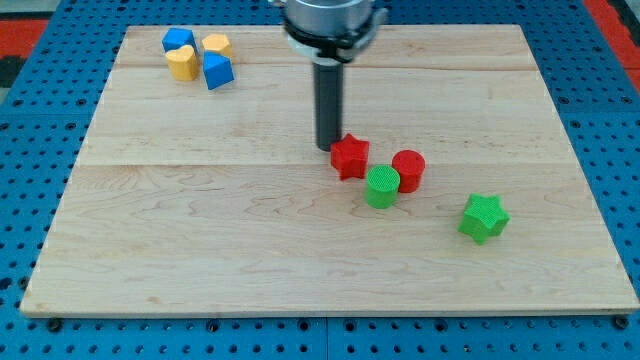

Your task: Move your arm diagonally to the blue triangle

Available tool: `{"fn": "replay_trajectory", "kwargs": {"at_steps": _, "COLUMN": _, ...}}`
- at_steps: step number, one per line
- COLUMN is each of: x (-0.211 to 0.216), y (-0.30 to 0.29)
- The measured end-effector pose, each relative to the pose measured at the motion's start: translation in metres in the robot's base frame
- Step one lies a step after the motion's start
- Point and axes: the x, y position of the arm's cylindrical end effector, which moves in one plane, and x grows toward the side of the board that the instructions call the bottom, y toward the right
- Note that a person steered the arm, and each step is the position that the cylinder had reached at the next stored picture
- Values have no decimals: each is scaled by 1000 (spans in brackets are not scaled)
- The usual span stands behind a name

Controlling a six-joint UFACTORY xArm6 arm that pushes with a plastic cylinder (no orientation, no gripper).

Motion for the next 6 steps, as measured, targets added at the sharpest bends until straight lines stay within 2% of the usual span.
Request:
{"fn": "replay_trajectory", "kwargs": {"at_steps": 1, "x": 20, "y": 48}}
{"fn": "replay_trajectory", "kwargs": {"at_steps": 4, "x": 55, "y": 84}}
{"fn": "replay_trajectory", "kwargs": {"at_steps": 5, "x": 31, "y": 44}}
{"fn": "replay_trajectory", "kwargs": {"at_steps": 6, "x": 0, "y": -23}}
